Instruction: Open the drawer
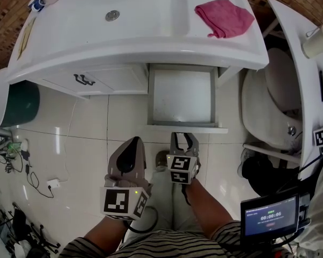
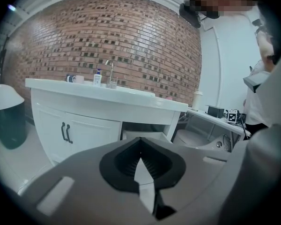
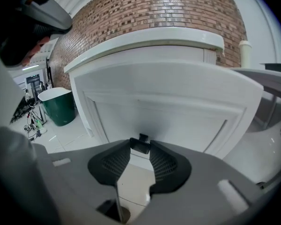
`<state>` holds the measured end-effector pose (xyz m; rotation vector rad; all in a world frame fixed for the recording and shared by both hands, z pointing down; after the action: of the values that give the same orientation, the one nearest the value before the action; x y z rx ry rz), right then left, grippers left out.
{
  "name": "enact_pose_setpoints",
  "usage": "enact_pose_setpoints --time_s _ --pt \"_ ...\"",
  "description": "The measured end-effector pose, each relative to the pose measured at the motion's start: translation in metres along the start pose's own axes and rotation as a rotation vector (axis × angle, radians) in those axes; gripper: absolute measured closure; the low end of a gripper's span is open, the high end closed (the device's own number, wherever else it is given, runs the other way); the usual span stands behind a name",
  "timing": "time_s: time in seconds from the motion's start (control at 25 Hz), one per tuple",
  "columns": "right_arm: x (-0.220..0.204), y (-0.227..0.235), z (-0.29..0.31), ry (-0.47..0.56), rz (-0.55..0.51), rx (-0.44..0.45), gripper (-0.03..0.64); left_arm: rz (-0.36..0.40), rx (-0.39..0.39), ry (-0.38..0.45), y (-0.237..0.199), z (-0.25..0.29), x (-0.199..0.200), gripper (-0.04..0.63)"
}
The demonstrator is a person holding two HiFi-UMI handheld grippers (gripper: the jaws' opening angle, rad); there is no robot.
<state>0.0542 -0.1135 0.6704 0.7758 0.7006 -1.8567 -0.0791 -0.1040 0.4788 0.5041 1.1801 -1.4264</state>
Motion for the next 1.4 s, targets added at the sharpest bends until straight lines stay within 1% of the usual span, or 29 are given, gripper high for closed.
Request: enact_pose_setpoints --time_s 0.12,0.2,0.28,0.32,0.4,0.52,0.6,0.76,0.84,1.0,1.12,1.28,1.4 --pt "-0.002 -0.001 -0.003 -0.018 -0.02 -0.021 0.483 -0.004 0.004 -0.007 0.004 -0.009 -0.003 0.578" --pt "-0.007 0.003 -0.012 -0.063 -0.023 -0.06 0.488 -0.004 0.007 -0.01 0.008 -0.018 -0.001 0.58" --pt "-0.014 0.013 -0.028 -0.121 -0.001 -0.116 0.614 0.002 0.009 -0.008 0.015 -0.029 0.007 0.58" --pt "-0.015 0.018 -0.038 -0.138 0.006 -0.121 0.615 0.006 0.011 -0.005 0.018 -0.036 0.014 0.578" --pt "-0.006 0.022 -0.062 -0.126 -0.004 -0.09 0.615 0.012 0.013 0.002 0.025 -0.05 0.027 0.578" --pt "0.029 0.024 -0.106 -0.041 -0.04 -0.013 0.615 0.022 0.02 0.013 0.035 -0.077 0.047 0.578" --pt "0.06 0.027 -0.139 0.018 -0.039 0.024 0.615 0.031 0.023 0.022 0.045 -0.095 0.065 0.578" --pt "0.121 0.029 -0.205 0.129 -0.028 0.078 0.615 0.057 0.019 0.052 0.061 -0.133 0.099 0.58" --pt "0.148 0.032 -0.236 0.194 -0.032 0.089 0.615 0.066 0.014 0.072 0.067 -0.148 0.111 0.578" --pt "0.197 0.038 -0.286 0.323 -0.033 0.077 0.615 0.075 -0.005 0.137 0.074 -0.177 0.133 0.578" --pt "0.218 0.031 -0.328 0.374 -0.007 0.05 0.615 0.064 -0.035 0.153 0.074 -0.21 0.146 0.578" --pt "0.233 0.016 -0.382 0.433 0.009 -0.008 0.615 0.07 -0.081 0.17 0.057 -0.257 0.143 0.58" --pt "0.229 -0.002 -0.425 0.466 0.075 -0.048 0.615 0.085 -0.095 0.169 0.042 -0.297 0.137 0.58"
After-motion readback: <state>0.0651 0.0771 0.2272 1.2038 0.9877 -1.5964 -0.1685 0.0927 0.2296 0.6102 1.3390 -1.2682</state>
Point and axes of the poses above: the fingertips, and each gripper's own axes: z forward along the fingers, y to its right, x out of its top, the point moved 5 cm from there along -z, backward along the fingers, and after that the axes turned 10 degrees about -z, right-handed, at the moved point
